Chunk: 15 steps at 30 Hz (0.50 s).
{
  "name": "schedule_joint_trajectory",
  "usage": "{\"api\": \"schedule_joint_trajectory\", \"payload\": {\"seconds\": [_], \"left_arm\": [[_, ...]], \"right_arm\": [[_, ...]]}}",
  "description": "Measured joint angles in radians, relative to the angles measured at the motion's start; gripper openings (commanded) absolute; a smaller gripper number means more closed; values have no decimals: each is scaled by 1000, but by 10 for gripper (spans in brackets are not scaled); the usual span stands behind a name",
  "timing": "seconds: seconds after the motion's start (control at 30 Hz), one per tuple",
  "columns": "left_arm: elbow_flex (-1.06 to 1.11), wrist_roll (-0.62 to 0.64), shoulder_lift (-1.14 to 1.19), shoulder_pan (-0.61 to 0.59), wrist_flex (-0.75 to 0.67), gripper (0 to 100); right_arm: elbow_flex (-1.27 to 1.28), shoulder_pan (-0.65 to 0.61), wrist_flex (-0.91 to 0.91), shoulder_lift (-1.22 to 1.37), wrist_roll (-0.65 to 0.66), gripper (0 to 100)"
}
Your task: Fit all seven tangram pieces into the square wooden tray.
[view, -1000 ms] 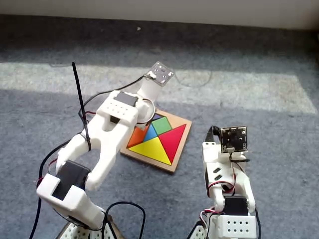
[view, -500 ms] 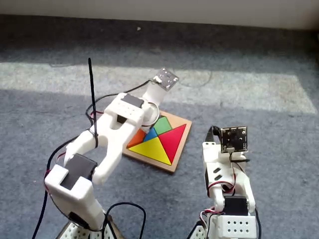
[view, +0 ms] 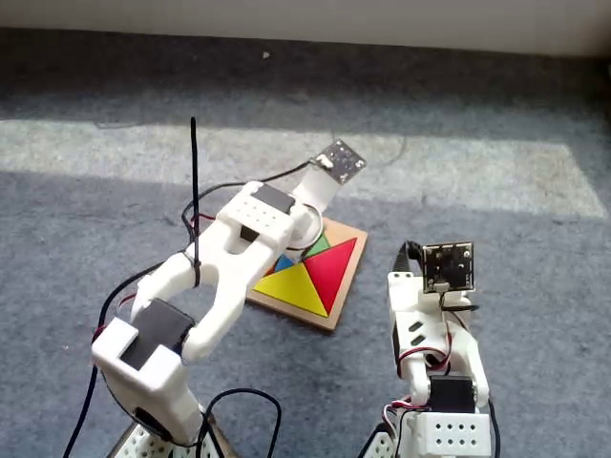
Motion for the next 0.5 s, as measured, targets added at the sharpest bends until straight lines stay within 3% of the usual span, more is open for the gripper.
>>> {"api": "schedule_joint_trajectory", "payload": {"seconds": [0.3, 0.5], "left_arm": [[52, 25, -163, -147, 3, 7], [58, 25, -103, -155, -2, 7]], "right_arm": [[0, 0, 0, 0, 0, 20], [0, 0, 0, 0, 0, 20]]}}
